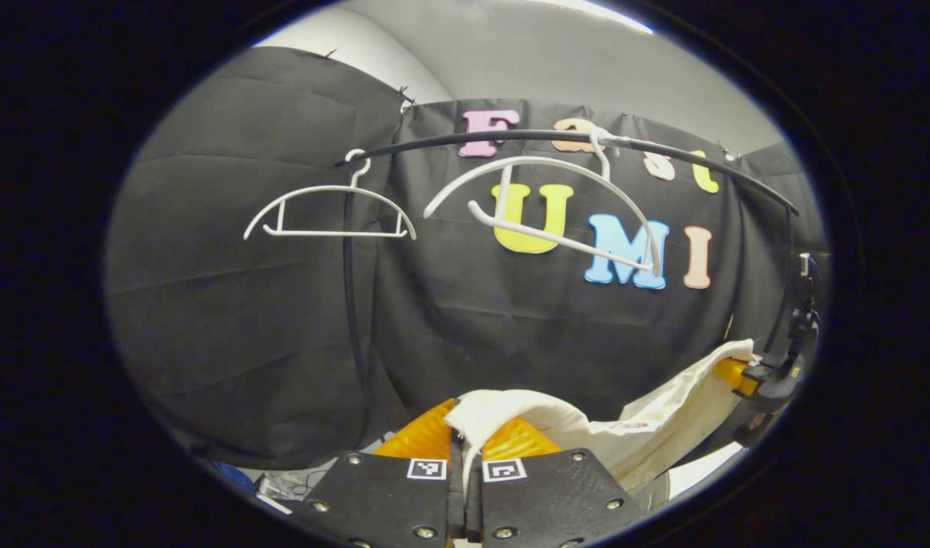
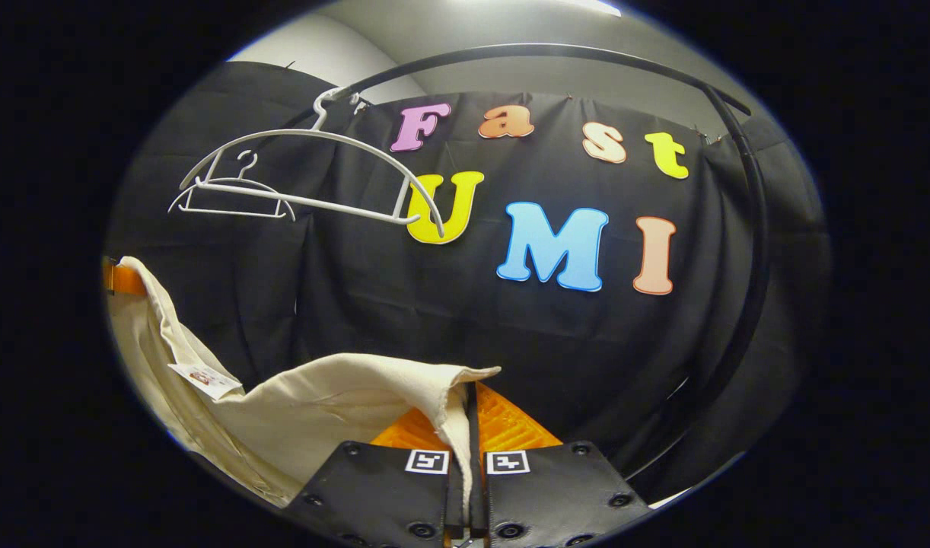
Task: Grasp the clothes on the hanger with both hands and then place them into the laundry hamper below.
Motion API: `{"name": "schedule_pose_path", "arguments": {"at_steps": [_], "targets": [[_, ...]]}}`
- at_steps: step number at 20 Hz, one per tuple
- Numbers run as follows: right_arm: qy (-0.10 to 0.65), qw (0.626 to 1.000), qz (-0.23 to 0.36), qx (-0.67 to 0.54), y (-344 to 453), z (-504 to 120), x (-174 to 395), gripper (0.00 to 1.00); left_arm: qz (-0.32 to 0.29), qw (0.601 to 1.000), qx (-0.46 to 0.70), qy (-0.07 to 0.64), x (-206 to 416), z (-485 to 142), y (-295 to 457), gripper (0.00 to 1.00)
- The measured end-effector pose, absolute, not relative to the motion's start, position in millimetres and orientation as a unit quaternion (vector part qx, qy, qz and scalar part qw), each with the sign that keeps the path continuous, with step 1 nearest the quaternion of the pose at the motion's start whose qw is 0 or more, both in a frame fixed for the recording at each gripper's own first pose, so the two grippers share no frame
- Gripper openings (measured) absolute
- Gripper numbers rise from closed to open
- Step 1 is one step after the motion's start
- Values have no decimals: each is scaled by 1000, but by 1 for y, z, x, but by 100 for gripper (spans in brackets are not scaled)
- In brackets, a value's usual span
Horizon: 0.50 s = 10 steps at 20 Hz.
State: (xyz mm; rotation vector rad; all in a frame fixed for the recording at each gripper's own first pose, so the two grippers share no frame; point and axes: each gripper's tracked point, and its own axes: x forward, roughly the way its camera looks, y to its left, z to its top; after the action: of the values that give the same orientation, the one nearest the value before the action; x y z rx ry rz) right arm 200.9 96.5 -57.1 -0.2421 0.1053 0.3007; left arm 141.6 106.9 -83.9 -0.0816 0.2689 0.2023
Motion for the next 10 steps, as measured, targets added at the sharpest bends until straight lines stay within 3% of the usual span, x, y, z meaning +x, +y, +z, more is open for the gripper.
{"name": "schedule_pose_path", "arguments": {"at_steps": [10], "targets": [[114, 987, 91, -74, 85, -88, 126, 5, 10, 987, 12, 159, 120, -123, 104, 2]]}}
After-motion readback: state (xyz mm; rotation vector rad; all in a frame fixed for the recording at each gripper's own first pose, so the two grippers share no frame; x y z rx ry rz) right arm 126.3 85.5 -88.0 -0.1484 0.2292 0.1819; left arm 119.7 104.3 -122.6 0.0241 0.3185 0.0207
